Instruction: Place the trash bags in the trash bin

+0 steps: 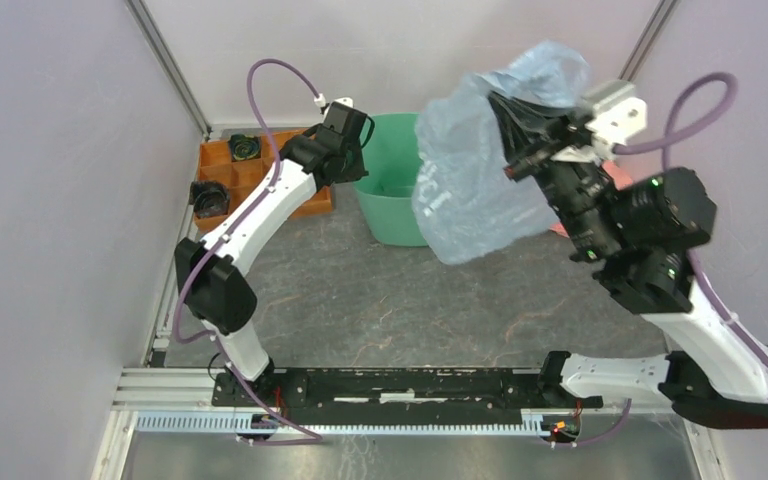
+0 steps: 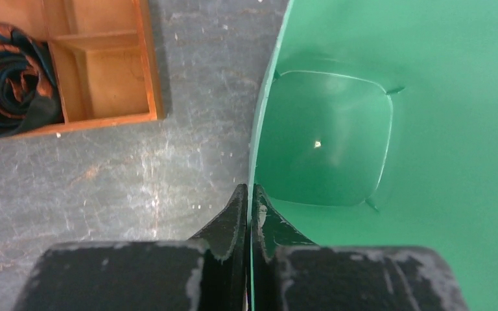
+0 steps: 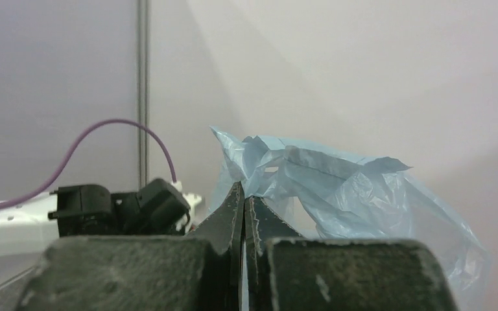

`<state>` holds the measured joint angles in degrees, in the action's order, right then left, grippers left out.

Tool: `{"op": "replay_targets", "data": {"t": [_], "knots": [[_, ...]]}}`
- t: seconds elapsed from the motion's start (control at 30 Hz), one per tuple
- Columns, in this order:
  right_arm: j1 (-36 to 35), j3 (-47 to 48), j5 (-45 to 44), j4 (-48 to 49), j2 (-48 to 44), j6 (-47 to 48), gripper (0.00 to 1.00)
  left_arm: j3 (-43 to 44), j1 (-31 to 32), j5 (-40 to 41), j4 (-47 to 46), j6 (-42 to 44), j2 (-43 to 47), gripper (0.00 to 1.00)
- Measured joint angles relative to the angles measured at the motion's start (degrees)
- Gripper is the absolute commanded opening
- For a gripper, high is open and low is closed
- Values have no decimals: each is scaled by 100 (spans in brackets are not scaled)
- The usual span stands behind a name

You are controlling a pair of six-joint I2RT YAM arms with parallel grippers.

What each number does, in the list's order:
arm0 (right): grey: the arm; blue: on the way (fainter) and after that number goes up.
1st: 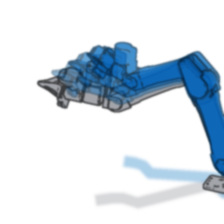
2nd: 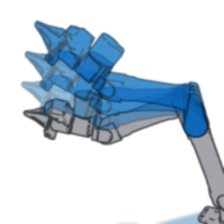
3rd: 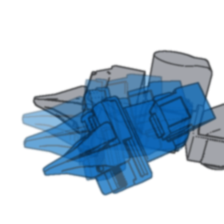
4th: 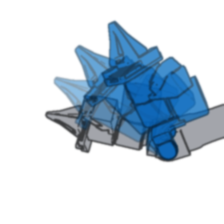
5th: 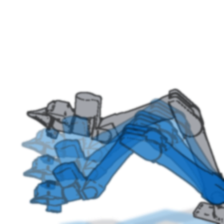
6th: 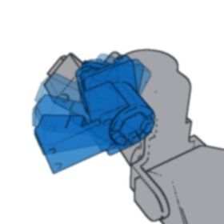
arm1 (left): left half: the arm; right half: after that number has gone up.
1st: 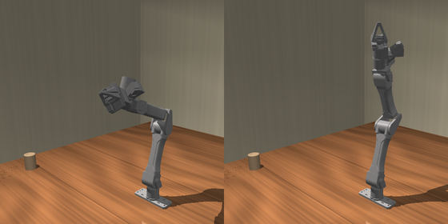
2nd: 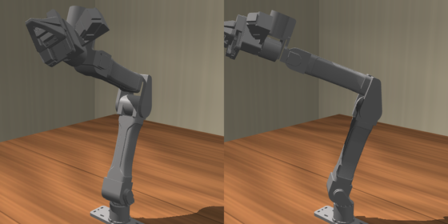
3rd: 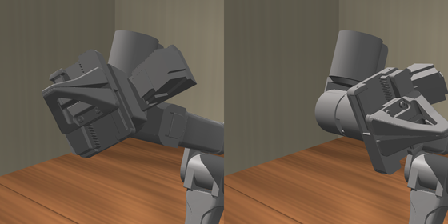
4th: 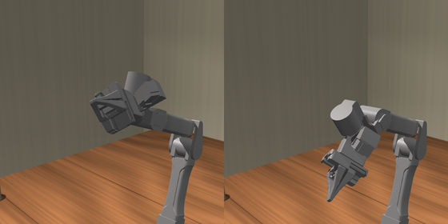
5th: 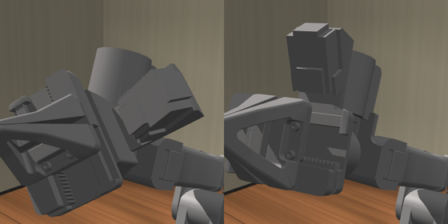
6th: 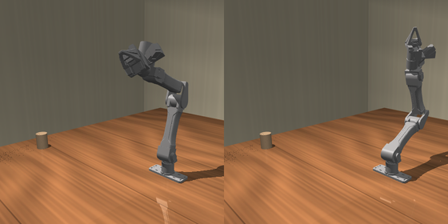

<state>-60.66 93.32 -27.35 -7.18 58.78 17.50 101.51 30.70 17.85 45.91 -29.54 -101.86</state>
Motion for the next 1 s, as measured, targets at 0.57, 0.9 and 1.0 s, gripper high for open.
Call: {"op": "replay_targets", "data": {"t": [0.57, 0.9, 1.0], "knots": [[63, -612, 2201, 1438, 1069, 999, 0, -2140, 367, -354, 367, -319, 2208, 2], [1147, -3827, 2677, 2363, -219, 564, 0, -2472, 361, -376, 304, -581, 2518, 15], [1506, -3978, 2752, 2400, -271, 439, 0, -2529, 361, -463, 234, -619, 2597, 25]]}}
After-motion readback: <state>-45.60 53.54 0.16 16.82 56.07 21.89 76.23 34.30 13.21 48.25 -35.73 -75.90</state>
